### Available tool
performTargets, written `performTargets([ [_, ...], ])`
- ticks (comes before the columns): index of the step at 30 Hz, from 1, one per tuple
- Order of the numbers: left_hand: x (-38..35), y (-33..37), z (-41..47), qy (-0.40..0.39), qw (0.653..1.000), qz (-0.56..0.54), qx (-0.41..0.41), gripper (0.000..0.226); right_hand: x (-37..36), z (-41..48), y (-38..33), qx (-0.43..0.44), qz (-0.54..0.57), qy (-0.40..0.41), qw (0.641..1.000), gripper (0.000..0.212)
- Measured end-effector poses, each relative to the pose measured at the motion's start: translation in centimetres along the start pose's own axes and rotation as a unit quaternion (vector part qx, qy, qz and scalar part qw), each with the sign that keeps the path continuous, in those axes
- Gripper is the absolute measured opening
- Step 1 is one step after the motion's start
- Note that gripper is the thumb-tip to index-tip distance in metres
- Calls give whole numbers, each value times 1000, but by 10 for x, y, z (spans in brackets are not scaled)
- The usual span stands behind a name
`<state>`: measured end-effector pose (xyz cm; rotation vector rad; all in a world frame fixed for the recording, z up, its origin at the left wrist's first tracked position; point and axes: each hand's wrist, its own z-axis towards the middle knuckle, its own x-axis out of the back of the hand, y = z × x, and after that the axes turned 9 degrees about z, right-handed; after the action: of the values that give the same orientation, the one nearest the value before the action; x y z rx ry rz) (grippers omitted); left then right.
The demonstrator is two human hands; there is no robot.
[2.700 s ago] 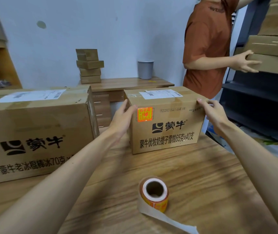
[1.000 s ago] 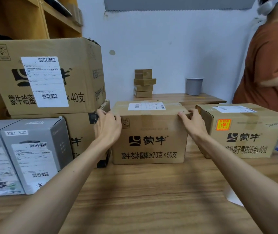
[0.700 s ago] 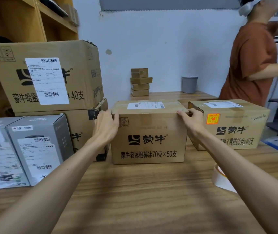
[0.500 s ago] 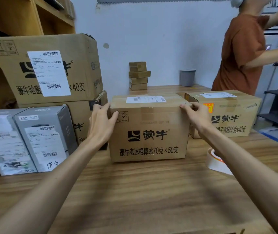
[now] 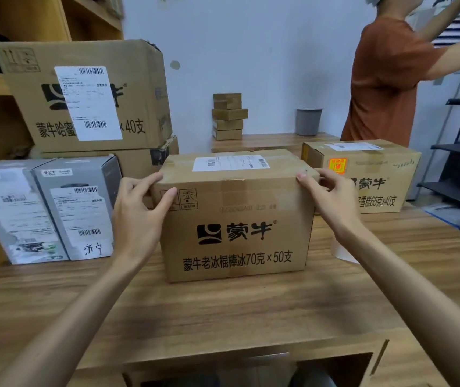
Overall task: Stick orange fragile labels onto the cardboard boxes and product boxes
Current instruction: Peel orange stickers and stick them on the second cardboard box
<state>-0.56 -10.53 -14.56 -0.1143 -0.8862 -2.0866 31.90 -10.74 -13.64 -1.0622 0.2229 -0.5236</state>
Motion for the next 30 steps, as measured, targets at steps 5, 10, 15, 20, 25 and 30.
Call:
performTargets([
  [5, 0, -4, -4, -10, 1000, 1, -14, 41, 0, -3, 5, 24, 5, -1, 1000, 41],
  [10, 2, 6, 5, -37, 998, 58, 0, 45, 14, -2, 2, 24, 34, -74, 996, 31],
  [15, -12, 33, -11, 75, 973, 131, -176, 40, 57, -7, 13, 18, -54, -104, 993, 28],
  [20, -67, 87, -64, -1, 938, 17, -345, 18, 105, -2, 57, 3, -232, -128, 964, 6],
  [25, -132, 130, -117, -263, 919, -3, -293, 29, 124, -2, 94, 16, -339, -151, 928, 10],
  [30, -187, 154, -138, -429, 889, -4, -160, 34, 128, 5, 112, 22, -373, -169, 912, 14],
])
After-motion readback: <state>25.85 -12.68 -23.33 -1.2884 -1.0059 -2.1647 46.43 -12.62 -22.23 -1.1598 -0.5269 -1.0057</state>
